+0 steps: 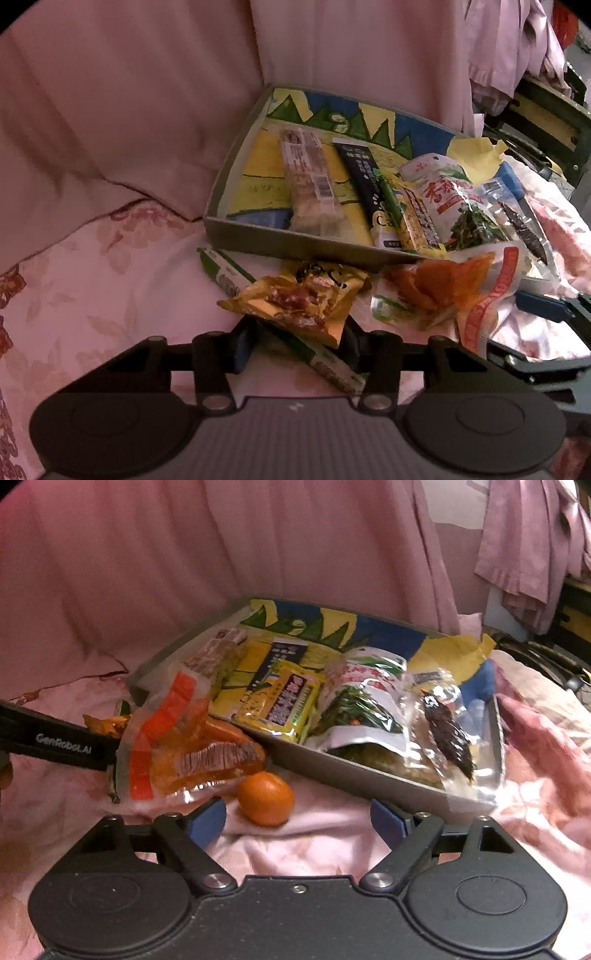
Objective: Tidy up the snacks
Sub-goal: 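Grasp the green-wrapped stick with the left gripper while the right gripper grasps the mandarin orange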
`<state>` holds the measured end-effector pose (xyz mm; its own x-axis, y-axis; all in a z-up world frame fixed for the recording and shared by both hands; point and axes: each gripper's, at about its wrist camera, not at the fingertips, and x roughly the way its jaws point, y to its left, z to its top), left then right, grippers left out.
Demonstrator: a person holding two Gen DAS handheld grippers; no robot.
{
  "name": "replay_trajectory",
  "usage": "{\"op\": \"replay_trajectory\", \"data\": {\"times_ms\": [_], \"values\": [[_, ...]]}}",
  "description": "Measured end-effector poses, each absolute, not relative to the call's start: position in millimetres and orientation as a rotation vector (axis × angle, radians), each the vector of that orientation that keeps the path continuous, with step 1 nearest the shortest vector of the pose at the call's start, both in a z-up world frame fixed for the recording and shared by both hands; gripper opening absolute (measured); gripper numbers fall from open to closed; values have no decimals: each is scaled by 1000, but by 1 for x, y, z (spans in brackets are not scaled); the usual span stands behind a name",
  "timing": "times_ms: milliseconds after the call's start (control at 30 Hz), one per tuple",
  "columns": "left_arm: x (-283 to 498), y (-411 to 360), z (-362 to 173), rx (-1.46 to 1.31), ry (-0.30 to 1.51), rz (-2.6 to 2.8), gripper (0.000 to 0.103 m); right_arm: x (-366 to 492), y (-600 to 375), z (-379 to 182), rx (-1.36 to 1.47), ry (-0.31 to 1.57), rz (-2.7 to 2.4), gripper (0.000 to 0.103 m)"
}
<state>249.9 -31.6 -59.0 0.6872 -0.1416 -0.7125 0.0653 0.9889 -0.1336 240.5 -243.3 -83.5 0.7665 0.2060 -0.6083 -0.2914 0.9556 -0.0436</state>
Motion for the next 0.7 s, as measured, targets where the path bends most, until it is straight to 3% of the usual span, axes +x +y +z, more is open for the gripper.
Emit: {"op": "replay_trajectory", "data": {"times_ms": [133,233,400,700], "values": [[246,-27,-57,-128,821,-137,44,247,-244,-85,-132,649,260,79],[246,-22,-56,-156,841,-147,41,248,-244,-86,-137,655,274,57],[247,-16,-54,-191,876,-160,36,244,-236,-85,-168,664,311,36],[219,-17,-51,-151,927,-213,28,213,-228,-75,-223,676,388,35]]}}
